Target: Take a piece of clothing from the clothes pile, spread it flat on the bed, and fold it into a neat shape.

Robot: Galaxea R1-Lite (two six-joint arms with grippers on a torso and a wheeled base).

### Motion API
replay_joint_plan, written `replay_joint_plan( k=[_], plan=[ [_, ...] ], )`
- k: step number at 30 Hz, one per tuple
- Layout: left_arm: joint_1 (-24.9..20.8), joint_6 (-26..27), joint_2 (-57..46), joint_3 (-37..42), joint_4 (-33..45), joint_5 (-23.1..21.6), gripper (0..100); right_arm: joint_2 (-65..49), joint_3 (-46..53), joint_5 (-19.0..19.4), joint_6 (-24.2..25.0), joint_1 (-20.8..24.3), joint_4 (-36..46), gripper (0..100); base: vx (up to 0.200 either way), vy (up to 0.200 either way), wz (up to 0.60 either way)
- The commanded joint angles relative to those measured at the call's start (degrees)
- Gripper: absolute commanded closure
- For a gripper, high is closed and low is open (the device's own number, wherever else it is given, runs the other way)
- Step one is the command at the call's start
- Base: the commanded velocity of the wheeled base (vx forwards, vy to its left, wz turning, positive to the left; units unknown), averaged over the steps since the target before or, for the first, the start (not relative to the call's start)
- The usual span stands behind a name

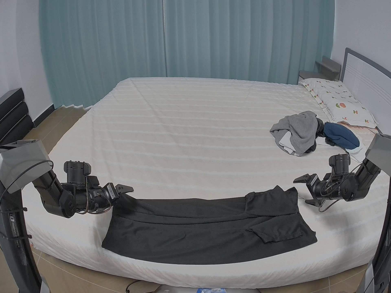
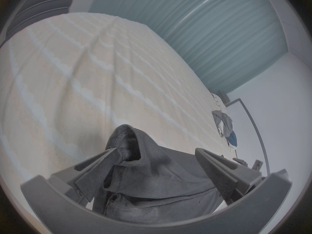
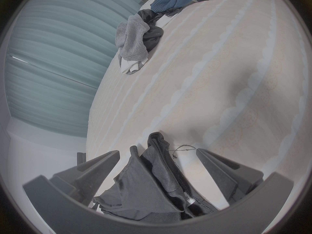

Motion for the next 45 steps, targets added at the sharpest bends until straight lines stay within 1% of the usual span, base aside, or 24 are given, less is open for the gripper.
replay_joint_plan(
  k=[1,4,5,6,7,13,15,24,25,29,37,38,45],
  plan=[
    [1.1,4.1,1.2,2.8,-5.7,-3.0,0,0.2,0.1,0.0,0.0,0.0,0.0,0,0.0,0.0,0.0],
    [1.5,8.5,3.2,6.3,-13.2,-4.6,0,0.2,0.1,0.0,0.0,0.1,0.0,0,0.0,0.0,0.0],
    [1.5,9.0,3.5,6.7,-14.1,-4.6,0,0.2,0.1,0.0,0.0,0.1,0.0,0,0.0,0.0,0.0],
    [1.5,9.0,3.5,6.7,-14.1,-4.6,0,0.2,0.1,0.0,0.0,0.1,0.0,0,0.0,0.0,0.0],
    [1.3,10.5,4.2,7.2,-14.9,-4.5,0,0.2,0.1,0.0,0.0,0.1,0.0,0,0.0,0.0,0.0],
    [1.2,11.7,4.2,7.6,-15.1,-4.4,0,0.2,0.1,0.0,0.0,0.2,0.0,0,0.0,0.0,0.0],
    [1.2,12.9,4.6,7.6,-15.2,-4.3,0,0.2,0.1,0.0,0.0,0.2,0.0,0,0.0,0.0,0.0],
    [1.1,13.6,6.1,7.0,-16.8,-4.1,0,0.1,0.1,0.0,0.0,0.3,0.0,0,0.0,0.0,0.0],
    [1.2,13.5,6.2,7.1,-18.2,-3.8,0,0.1,0.1,0.0,0.0,0.3,0.0,0,0.0,0.0,0.0],
    [1.6,13.5,6.1,7.2,-19.6,-3.8,0,0.0,0.1,0.0,0.1,0.3,0.0,0,0.0,0.0,0.0],
    [1.6,14.4,6.7,7.4,-19.7,-3.9,0,-0.1,0.1,0.0,0.1,0.3,0.0,0,0.0,0.0,0.0],
    [1.6,15.1,7.0,7.5,-19.9,-3.9,100,-0.1,0.1,0.0,0.1,0.3,0.0,0,0.0,0.0,0.0],
    [2.6,16.9,7.5,9.0,-21.1,-3.9,100,-0.2,0.2,0.0,0.1,0.2,0.0,0,0.0,0.0,0.0]
  ],
)
